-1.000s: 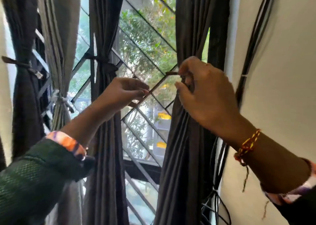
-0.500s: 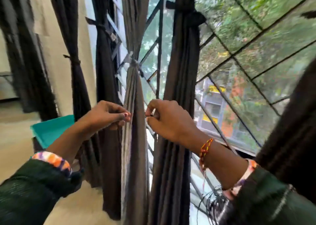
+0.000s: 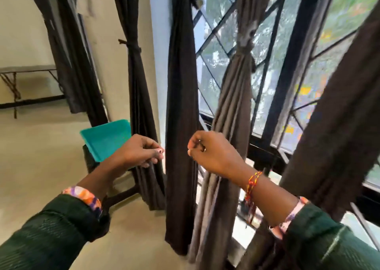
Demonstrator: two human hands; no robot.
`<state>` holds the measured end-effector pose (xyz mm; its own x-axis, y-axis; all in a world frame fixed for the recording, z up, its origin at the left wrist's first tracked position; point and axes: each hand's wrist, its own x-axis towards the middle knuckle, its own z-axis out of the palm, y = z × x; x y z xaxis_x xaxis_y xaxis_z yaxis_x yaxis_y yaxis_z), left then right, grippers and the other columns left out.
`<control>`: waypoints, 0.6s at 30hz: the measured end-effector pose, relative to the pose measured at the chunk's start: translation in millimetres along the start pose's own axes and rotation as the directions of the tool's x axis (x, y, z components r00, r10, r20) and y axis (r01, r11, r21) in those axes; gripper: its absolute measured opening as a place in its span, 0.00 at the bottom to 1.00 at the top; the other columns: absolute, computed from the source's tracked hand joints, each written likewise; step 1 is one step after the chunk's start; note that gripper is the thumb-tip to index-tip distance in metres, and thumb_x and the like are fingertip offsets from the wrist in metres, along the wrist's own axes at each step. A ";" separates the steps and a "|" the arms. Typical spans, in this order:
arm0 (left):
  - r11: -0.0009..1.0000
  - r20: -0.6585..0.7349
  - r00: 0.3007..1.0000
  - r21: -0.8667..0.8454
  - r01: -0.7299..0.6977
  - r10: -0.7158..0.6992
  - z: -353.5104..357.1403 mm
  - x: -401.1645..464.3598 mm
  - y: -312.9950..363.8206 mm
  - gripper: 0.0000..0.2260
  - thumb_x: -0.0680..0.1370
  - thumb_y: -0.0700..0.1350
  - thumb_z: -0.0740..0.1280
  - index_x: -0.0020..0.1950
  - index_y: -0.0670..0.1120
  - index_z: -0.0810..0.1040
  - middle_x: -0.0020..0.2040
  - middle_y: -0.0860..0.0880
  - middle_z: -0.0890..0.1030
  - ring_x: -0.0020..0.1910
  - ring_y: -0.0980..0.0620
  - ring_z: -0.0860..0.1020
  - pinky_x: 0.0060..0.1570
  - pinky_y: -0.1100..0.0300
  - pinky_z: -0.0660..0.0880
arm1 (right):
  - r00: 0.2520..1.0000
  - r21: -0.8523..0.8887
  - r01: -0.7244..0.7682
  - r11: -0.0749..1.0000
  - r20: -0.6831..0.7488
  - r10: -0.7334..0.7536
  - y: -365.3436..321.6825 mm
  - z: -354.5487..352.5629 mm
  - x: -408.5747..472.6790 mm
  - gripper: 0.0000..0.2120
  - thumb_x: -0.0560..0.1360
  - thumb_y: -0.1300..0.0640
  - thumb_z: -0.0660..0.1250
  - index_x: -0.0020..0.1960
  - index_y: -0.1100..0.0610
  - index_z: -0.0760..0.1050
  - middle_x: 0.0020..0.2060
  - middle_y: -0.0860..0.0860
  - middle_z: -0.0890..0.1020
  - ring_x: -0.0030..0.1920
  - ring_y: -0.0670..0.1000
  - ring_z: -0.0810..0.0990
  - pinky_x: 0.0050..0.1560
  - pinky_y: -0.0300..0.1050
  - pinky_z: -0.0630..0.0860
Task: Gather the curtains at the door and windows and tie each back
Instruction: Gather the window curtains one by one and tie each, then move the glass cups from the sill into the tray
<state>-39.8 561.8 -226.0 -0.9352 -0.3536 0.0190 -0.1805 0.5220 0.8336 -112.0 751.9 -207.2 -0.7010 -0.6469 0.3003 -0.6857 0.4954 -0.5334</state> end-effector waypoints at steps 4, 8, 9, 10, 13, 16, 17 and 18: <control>0.998 0.028 0.998 -0.010 0.064 -0.063 -7.6 23.4 -31.8 0.06 0.76 0.39 0.65 0.43 0.46 0.79 0.40 0.47 0.83 0.35 0.56 0.77 0.31 0.66 0.71 | 0.995 0.056 -0.079 0.995 0.064 0.075 9.5 50.3 35.6 0.11 0.69 0.57 0.65 0.31 0.46 0.70 0.27 0.43 0.74 0.37 0.49 0.77 0.47 0.51 0.78; 0.995 0.013 0.995 -0.011 0.096 -0.096 -14.2 51.8 -61.6 0.05 0.76 0.38 0.65 0.44 0.44 0.79 0.39 0.46 0.82 0.36 0.54 0.78 0.26 0.69 0.71 | 0.985 0.124 -0.119 0.985 0.141 0.101 19.7 105.1 69.3 0.08 0.67 0.55 0.64 0.31 0.44 0.71 0.33 0.46 0.78 0.42 0.55 0.81 0.49 0.51 0.79; 0.995 0.021 0.995 0.003 0.100 -0.100 -15.2 58.9 -67.6 0.05 0.76 0.37 0.65 0.44 0.44 0.79 0.39 0.46 0.81 0.35 0.55 0.77 0.25 0.70 0.71 | 0.983 0.146 -0.119 0.982 0.158 0.096 20.5 116.5 75.9 0.08 0.68 0.55 0.64 0.32 0.45 0.71 0.34 0.47 0.78 0.43 0.56 0.82 0.49 0.51 0.79; 0.995 0.035 0.995 0.031 0.096 -0.097 -16.8 69.5 -75.4 0.05 0.76 0.38 0.65 0.44 0.45 0.79 0.38 0.46 0.81 0.35 0.55 0.77 0.26 0.70 0.71 | 0.980 0.167 -0.121 0.978 0.176 0.091 22.4 129.6 85.3 0.07 0.69 0.54 0.65 0.33 0.45 0.71 0.36 0.48 0.79 0.44 0.57 0.82 0.49 0.52 0.79; 0.990 0.079 0.994 0.125 0.071 -0.081 -23.8 104.9 -96.9 0.08 0.75 0.38 0.65 0.42 0.49 0.81 0.38 0.44 0.82 0.36 0.54 0.78 0.33 0.64 0.74 | 0.973 0.231 -0.139 0.963 0.210 0.090 29.0 168.0 116.8 0.06 0.70 0.53 0.65 0.38 0.43 0.72 0.41 0.53 0.82 0.44 0.58 0.81 0.48 0.53 0.79; 0.972 0.118 0.989 0.229 0.055 -0.084 -29.9 148.9 -116.4 0.07 0.75 0.39 0.65 0.44 0.48 0.82 0.40 0.46 0.83 0.38 0.54 0.79 0.35 0.64 0.76 | 0.967 0.300 -0.192 0.934 0.219 0.128 43.0 199.9 152.4 0.06 0.71 0.54 0.65 0.39 0.43 0.72 0.37 0.52 0.81 0.41 0.56 0.80 0.47 0.50 0.79; 0.965 0.138 0.986 0.259 0.050 -0.089 -31.0 166.6 -123.2 0.07 0.75 0.40 0.64 0.45 0.49 0.81 0.39 0.49 0.82 0.39 0.55 0.79 0.36 0.64 0.76 | 0.964 0.321 -0.217 0.922 0.217 0.151 49.4 209.1 165.6 0.06 0.72 0.54 0.65 0.39 0.44 0.72 0.34 0.49 0.79 0.38 0.53 0.78 0.45 0.48 0.77; 0.959 0.158 0.982 0.279 0.055 -0.102 -30.9 181.9 -130.5 0.08 0.76 0.40 0.64 0.44 0.51 0.81 0.39 0.51 0.82 0.39 0.56 0.80 0.37 0.64 0.77 | 0.962 0.345 -0.239 0.908 0.213 0.172 56.0 218.7 175.9 0.05 0.72 0.55 0.64 0.40 0.46 0.73 0.32 0.47 0.77 0.36 0.49 0.76 0.42 0.46 0.76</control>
<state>-177.0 405.4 -314.3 -0.9482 -0.2781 -0.1537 -0.3093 0.6973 0.6466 -230.8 539.1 -357.2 -0.7503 -0.6605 0.0280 -0.3870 0.4046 -0.8286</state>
